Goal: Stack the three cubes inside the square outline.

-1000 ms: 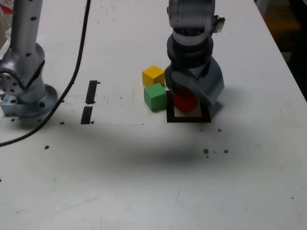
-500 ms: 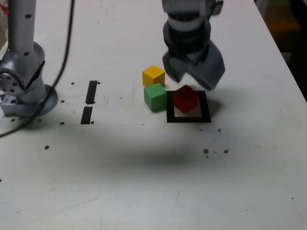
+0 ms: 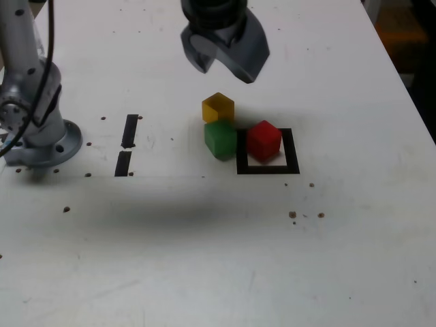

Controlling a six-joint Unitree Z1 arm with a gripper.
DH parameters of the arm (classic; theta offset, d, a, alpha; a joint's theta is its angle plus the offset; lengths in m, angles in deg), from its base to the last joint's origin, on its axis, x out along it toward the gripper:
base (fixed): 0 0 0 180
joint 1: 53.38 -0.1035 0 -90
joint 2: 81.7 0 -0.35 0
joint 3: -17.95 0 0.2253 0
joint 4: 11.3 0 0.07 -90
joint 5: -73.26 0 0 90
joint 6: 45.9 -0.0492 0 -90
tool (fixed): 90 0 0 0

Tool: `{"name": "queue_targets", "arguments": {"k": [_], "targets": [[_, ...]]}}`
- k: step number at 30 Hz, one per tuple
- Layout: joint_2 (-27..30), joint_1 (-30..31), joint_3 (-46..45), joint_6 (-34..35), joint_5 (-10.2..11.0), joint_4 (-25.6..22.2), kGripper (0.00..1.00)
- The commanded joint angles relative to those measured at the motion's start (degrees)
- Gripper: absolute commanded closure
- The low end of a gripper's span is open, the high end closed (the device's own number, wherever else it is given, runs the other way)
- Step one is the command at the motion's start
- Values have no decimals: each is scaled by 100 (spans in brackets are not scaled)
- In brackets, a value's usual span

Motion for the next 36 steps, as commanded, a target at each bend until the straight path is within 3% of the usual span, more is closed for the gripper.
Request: {"name": "queue_targets", "arguments": {"k": [1, 24, 36], "targets": [[9, -34, -86, -24, 31, 4, 18], [-132, -78, -1100, 70, 14, 894, 18], [-232, -78, -1223, 111, -11, 1065, 19]]}}
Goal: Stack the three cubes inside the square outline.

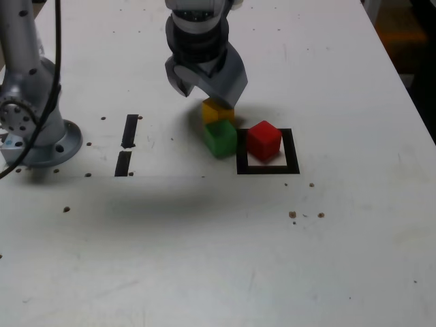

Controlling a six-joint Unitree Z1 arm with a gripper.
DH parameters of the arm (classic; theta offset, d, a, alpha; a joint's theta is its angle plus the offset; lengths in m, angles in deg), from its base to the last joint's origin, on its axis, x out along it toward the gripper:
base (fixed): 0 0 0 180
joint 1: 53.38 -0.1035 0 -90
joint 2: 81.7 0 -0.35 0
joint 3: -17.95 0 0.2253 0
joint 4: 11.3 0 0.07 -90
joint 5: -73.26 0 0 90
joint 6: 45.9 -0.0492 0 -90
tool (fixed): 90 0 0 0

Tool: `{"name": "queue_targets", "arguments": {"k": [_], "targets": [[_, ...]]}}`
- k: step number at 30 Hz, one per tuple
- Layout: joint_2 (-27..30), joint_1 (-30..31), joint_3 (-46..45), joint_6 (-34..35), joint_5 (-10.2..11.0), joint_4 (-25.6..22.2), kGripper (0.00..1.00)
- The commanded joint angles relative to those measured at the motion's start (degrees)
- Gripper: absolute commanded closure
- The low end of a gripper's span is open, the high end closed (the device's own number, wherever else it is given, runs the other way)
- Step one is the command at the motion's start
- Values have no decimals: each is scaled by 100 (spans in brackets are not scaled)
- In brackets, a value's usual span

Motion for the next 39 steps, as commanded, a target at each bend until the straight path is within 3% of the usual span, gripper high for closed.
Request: {"name": "queue_targets", "arguments": {"k": [1, 16, 18, 23, 25, 27, 31, 39], "targets": [[-43, 2, -20, 8, -3, 37, 19], [-251, 27, -225, 87, -6, 364, 24], [-259, 27, -225, 129, -6, 366, 29], [-258, 29, -203, 271, -6, 406, 53], [-246, 29, -190, 361, -6, 474, 67], [-237, 28, -189, 404, -6, 514, 74], [-225, 28, -194, 438, -11, 539, 81], [-197, 28, -208, 438, -24, 512, 82]]}}
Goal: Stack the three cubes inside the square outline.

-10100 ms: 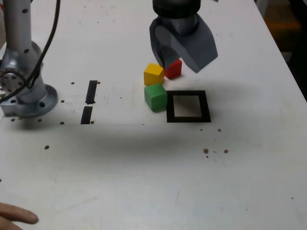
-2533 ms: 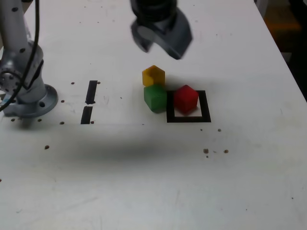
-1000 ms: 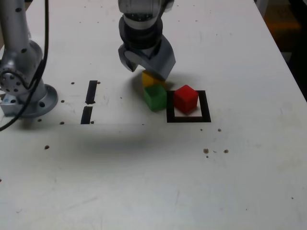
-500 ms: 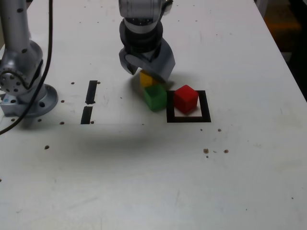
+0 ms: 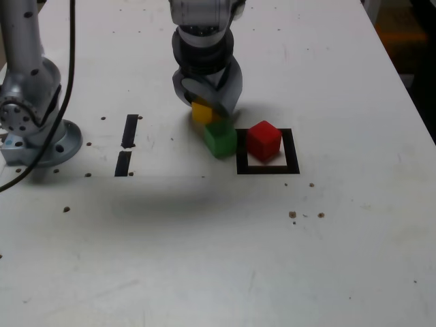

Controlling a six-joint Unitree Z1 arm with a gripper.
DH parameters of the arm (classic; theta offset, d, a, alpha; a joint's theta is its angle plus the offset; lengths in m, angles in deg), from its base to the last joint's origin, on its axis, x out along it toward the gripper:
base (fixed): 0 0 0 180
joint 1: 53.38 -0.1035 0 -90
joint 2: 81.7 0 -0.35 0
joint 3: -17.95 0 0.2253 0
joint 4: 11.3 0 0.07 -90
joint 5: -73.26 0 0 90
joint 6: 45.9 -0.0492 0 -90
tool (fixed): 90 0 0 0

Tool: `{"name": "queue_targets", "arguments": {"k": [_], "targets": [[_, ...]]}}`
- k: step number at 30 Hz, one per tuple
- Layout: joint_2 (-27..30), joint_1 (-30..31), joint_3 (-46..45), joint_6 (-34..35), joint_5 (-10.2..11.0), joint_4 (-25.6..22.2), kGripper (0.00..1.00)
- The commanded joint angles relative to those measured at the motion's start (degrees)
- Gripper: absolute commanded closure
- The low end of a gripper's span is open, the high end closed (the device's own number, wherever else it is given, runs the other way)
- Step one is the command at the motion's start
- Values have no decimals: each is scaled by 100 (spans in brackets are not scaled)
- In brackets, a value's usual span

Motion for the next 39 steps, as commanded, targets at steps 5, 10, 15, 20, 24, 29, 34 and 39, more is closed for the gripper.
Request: {"name": "queue_targets", "arguments": {"k": [5, 10, 15, 20, 24, 29, 34, 39], "targets": [[43, 9, 10, 16, 0, -33, 82], [110, 9, 55, 66, 0, -146, 82], [197, 9, 172, 97, 1, -395, 83], [269, 9, 305, 114, 5, -624, 84], [296, 8, 494, 118, 9, -906, 84], [317, 10, 909, 118, -24, -1386, 84], [317, 42, 1367, 91, -156, -1788, 84], [300, 196, 1920, 18, -357, -2172, 84]]}}
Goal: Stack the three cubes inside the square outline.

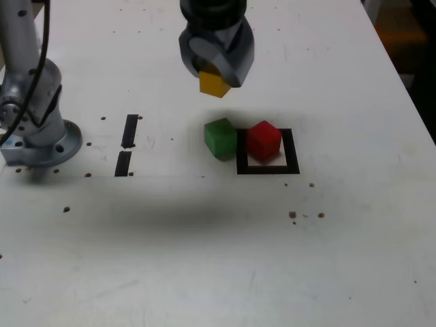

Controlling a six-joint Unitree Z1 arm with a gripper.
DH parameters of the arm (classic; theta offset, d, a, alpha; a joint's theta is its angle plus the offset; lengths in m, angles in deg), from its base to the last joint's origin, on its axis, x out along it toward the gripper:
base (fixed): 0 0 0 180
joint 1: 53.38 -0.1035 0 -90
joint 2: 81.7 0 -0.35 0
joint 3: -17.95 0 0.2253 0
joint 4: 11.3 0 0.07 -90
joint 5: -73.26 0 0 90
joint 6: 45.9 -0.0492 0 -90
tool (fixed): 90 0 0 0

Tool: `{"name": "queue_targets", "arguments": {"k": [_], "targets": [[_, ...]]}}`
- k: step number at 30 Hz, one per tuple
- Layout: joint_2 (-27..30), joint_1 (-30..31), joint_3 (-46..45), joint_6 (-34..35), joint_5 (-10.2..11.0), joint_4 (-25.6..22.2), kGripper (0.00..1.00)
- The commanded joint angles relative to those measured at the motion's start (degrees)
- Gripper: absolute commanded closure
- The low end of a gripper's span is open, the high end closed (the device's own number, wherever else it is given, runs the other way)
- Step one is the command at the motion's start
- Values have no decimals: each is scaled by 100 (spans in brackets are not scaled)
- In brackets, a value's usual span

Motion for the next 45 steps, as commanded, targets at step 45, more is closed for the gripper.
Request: {"name": "queue_targets", "arguments": {"k": [45], "targets": [[-676, 400, 339, -1408, -1184, 1194, 84]]}}
